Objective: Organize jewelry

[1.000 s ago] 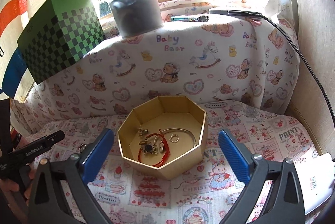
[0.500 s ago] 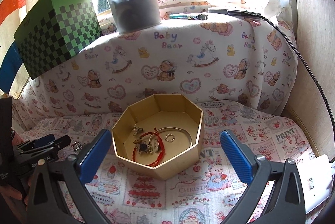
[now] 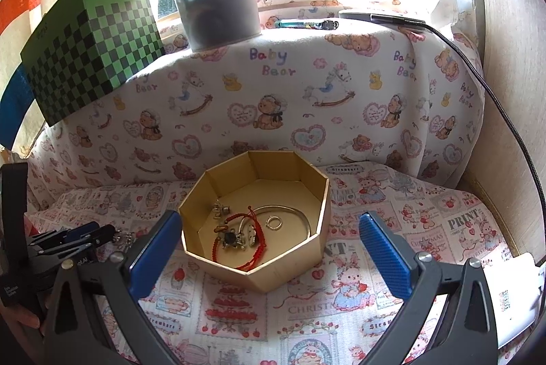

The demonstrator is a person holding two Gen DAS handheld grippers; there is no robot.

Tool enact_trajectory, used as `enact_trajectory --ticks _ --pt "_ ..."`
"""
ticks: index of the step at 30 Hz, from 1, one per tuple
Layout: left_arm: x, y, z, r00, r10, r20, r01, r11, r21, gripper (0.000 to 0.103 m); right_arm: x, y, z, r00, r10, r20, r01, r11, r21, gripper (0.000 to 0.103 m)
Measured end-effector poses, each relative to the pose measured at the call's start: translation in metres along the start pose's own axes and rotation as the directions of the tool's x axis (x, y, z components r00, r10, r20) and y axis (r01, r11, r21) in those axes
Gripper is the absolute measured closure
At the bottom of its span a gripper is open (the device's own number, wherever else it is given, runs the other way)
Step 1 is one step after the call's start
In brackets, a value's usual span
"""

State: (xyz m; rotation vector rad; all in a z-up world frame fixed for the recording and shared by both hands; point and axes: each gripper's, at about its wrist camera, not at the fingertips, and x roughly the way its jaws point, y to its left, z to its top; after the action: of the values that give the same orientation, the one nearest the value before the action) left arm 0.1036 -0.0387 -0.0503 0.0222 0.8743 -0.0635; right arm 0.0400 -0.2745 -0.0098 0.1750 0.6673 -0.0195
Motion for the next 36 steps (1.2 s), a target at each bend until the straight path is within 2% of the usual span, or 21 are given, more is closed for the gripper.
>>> enact_trajectory --ticks 2,6,9,11,15,18,23,26,36 --pt "-0.001 0.005 -0.001 1.000 0.002 -0.007 -0.002 1.000 -0.019 0.094 0.000 0.000 0.000 1.000 0.001 -0.001 -0.001 1.000 0.003 0.000" --pt "-0.007 0.022 0.001 0.999 -0.039 0.001 0.039 0.995 -0.093 0.103 0.001 0.001 -0.001 1.000 -0.001 -0.010 0.001 1.000 0.009 0.000" --pt "-0.015 0.034 0.003 0.995 -0.090 0.031 0.093 0.987 -0.131 0.103 0.001 0.001 -0.001 1.000 -0.002 -0.011 0.002 1.000 0.007 0.000" --pt "-0.018 0.032 0.004 0.991 -0.126 0.043 0.130 0.984 -0.121 0.102 0.001 0.001 -0.002 1.000 -0.001 -0.011 0.001 1.000 0.007 0.000" --pt "-0.013 0.018 0.007 0.982 -0.186 0.018 0.187 0.980 -0.066 0.085 0.002 0.001 -0.002 1.000 -0.004 -0.016 0.004 1.000 0.009 0.000" --pt "-0.010 0.007 0.007 0.989 -0.149 -0.006 0.149 0.988 -0.038 0.084 0.002 0.002 -0.002 1.000 -0.008 -0.019 0.008 1.000 0.008 0.000" --pt "-0.012 0.003 0.007 0.988 -0.151 -0.026 0.150 0.988 -0.025 0.083 0.002 0.000 -0.001 1.000 -0.009 -0.019 0.009 1.000 0.010 0.000" --pt "0.003 -0.007 0.004 0.987 -0.152 -0.047 0.152 0.988 -0.010 0.083 0.004 0.000 -0.002 1.000 -0.009 -0.026 0.009 1.000 0.009 0.000" --pt "0.017 -0.035 -0.001 0.997 -0.079 -0.016 0.079 0.995 0.055 0.085 0.003 -0.003 -0.001 1.000 -0.024 -0.015 0.024 1.000 0.016 0.000"
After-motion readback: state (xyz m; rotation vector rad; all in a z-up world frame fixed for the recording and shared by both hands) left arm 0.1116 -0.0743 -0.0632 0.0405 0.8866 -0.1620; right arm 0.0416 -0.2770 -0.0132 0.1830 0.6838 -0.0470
